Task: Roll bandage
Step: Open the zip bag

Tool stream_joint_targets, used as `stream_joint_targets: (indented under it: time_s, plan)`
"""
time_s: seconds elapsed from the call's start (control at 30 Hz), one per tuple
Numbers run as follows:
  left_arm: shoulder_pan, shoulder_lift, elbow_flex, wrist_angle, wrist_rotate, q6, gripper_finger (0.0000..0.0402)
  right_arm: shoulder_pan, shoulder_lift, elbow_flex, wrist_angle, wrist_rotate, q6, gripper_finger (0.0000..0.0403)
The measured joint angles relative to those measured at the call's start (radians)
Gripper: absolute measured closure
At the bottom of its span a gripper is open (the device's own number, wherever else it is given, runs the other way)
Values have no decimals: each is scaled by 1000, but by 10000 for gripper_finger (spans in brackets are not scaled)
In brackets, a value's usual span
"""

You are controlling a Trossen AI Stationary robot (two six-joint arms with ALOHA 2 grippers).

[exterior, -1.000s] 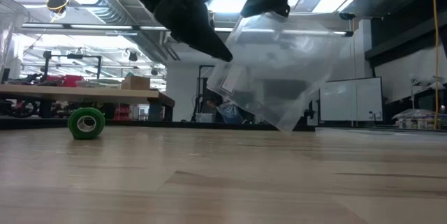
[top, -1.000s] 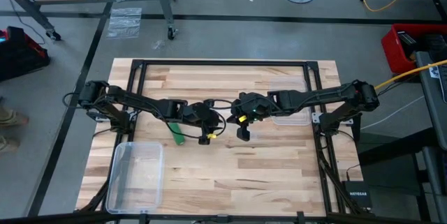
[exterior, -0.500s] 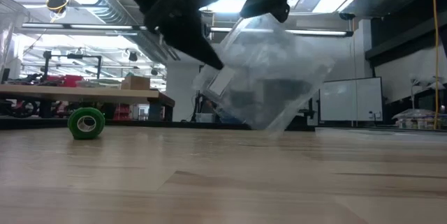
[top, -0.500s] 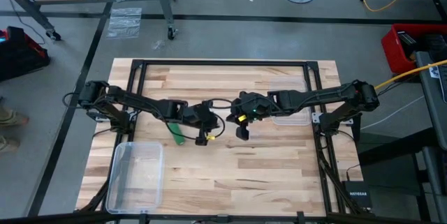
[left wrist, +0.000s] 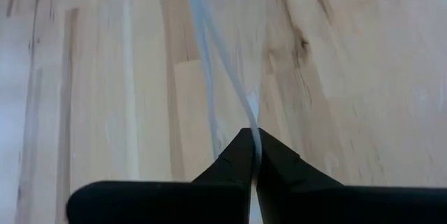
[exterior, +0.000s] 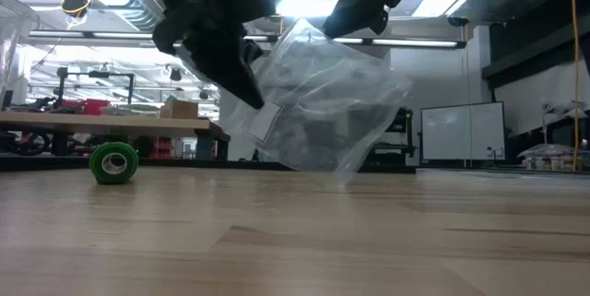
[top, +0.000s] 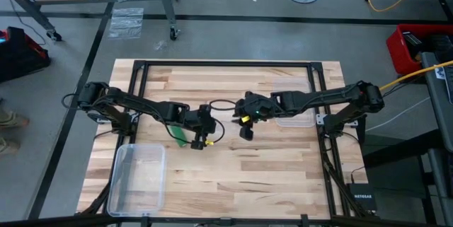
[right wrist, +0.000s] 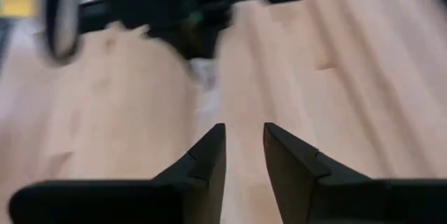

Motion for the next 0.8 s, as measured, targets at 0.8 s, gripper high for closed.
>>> stream_joint_targets:
  time_s: [0.8]
  plan:
    - [-2,0,0,25,7,-25,401,0,232,-4,95,-158,60,286]
